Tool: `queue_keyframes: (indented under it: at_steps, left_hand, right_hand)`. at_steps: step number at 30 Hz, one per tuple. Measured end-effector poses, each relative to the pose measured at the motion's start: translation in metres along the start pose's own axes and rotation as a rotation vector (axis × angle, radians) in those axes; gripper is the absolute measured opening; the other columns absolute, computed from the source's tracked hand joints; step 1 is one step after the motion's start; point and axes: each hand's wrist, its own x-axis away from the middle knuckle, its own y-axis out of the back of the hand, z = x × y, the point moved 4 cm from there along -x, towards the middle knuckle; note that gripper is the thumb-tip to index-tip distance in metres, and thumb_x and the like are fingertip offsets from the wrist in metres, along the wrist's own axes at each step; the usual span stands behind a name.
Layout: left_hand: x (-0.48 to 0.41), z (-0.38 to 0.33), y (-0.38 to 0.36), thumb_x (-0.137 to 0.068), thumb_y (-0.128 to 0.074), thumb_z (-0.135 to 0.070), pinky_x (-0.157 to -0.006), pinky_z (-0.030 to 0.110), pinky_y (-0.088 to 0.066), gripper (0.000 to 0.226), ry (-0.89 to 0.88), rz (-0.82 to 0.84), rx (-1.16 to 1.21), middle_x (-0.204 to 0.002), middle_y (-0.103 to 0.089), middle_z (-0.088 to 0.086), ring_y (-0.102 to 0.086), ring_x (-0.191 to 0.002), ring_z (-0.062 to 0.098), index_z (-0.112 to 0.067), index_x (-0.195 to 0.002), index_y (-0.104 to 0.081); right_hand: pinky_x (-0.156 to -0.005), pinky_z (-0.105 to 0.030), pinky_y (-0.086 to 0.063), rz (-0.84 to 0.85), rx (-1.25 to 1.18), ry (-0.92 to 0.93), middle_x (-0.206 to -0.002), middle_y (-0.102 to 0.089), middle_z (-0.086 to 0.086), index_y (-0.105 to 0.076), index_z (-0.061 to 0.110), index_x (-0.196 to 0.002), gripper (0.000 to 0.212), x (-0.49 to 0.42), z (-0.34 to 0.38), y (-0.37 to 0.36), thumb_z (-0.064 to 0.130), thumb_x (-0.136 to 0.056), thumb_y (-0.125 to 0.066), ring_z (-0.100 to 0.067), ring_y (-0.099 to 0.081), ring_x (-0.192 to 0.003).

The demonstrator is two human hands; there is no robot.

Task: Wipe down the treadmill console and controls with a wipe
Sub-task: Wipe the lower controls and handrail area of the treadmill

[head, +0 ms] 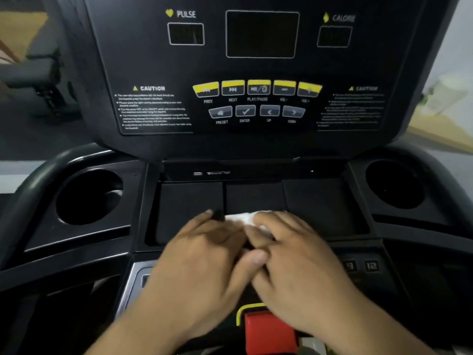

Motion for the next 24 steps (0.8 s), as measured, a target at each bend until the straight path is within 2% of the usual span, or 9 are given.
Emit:
queue_keyframes:
  at_steps: [4,8,10,12,13,15,18,22,24]
  left_hand:
    - [-0.007,-0.009,-0.009,-0.100,-0.013,-0.060,-0.108,0.034,-0.039,0.069,-0.026,0.031,0.045,-0.125,-0.068,-0.004,-0.057,-0.120,0.013,-0.023,-0.126,-0.065]
    - [-0.048,-0.052,-0.028,-0.097,-0.011,-0.060,-0.104,0.032,-0.034,0.073,-0.123,0.036,-0.003,-0.135,-0.062,0.000,-0.050,-0.124,0.017,-0.019,-0.128,-0.062]
    - [-0.055,-0.061,-0.036,-0.099,-0.015,-0.059,-0.104,0.033,-0.035,0.073,-0.134,0.029,-0.009,-0.132,-0.064,0.004,-0.053,-0.122,0.019,-0.013,-0.128,-0.063]
    - [-0.062,-0.059,-0.034,-0.099,-0.015,-0.059,-0.111,0.036,-0.032,0.074,-0.120,0.019,-0.053,-0.136,-0.061,0.007,-0.051,-0.128,0.021,-0.010,-0.135,-0.058]
    - [-0.067,-0.055,-0.031,-0.098,-0.011,-0.059,-0.116,0.038,-0.026,0.076,-0.099,0.023,-0.092,-0.142,-0.055,0.007,-0.045,-0.134,0.020,-0.011,-0.140,-0.052]
    - [-0.080,-0.045,-0.025,-0.093,-0.002,-0.061,-0.120,0.037,-0.011,0.080,-0.053,0.053,-0.125,-0.152,-0.044,0.004,-0.031,-0.144,0.015,-0.016,-0.147,-0.042]
    - [-0.082,-0.045,-0.022,-0.093,0.000,-0.061,-0.121,0.036,-0.009,0.081,-0.081,0.058,-0.117,-0.152,-0.044,0.003,-0.030,-0.145,0.014,-0.017,-0.147,-0.043]
    - [-0.051,-0.068,-0.037,-0.100,-0.018,-0.060,-0.114,0.039,-0.036,0.076,-0.156,0.046,-0.076,-0.131,-0.064,0.012,-0.053,-0.130,0.024,-0.006,-0.128,-0.063]
    - [-0.058,-0.069,-0.038,-0.100,-0.013,-0.060,-0.116,0.040,-0.032,0.078,-0.140,0.086,-0.088,-0.137,-0.059,0.012,-0.048,-0.135,0.023,-0.007,-0.133,-0.059]
  right_hand:
    - [-0.111,-0.044,-0.035,-0.068,0.025,-0.026,-0.112,-0.059,0.004,-0.067,0.017,-0.115,0.046,0.011,-0.020,0.003,0.042,-0.092,-0.035,-0.017,-0.055,-0.107]
    - [-0.111,-0.044,-0.031,-0.056,0.098,-0.124,-0.123,-0.061,0.002,-0.068,0.018,-0.116,0.046,0.035,-0.068,0.013,0.038,-0.090,-0.036,-0.016,-0.055,-0.117]
    - [-0.114,-0.039,-0.023,0.001,0.108,-0.132,-0.141,-0.053,0.002,-0.059,0.016,-0.131,0.056,0.040,-0.083,0.011,0.042,-0.093,-0.028,-0.009,-0.041,-0.133]
    - [-0.118,-0.032,-0.008,0.046,0.120,-0.106,-0.157,-0.028,0.004,-0.037,0.017,-0.148,0.065,0.028,-0.089,0.011,0.047,-0.094,-0.015,-0.001,-0.014,-0.143]
    - [-0.119,-0.029,-0.001,0.057,0.107,-0.089,-0.161,-0.014,0.006,-0.024,0.019,-0.152,0.065,0.017,-0.090,0.012,0.046,-0.094,-0.013,0.001,-0.002,-0.144]
    - [-0.119,-0.026,0.004,0.054,0.048,-0.101,-0.162,-0.004,0.008,-0.012,0.021,-0.155,0.060,-0.003,-0.087,0.015,0.039,-0.098,-0.017,0.002,0.005,-0.145]
    - [-0.120,-0.029,-0.003,0.034,0.060,-0.105,-0.162,-0.014,0.007,-0.019,0.022,-0.154,0.057,0.000,-0.085,0.015,0.040,-0.099,-0.016,-0.002,-0.006,-0.146]
    - [-0.115,-0.033,-0.025,-0.050,0.102,-0.113,-0.139,-0.056,0.000,-0.058,0.016,-0.133,0.057,0.047,-0.084,0.008,0.043,-0.096,-0.023,-0.010,-0.047,-0.132]
    - [-0.115,-0.033,-0.025,-0.033,0.129,-0.141,-0.142,-0.054,-0.001,-0.055,0.016,-0.136,0.062,0.044,-0.085,0.010,0.044,-0.095,-0.019,-0.011,-0.045,-0.133]
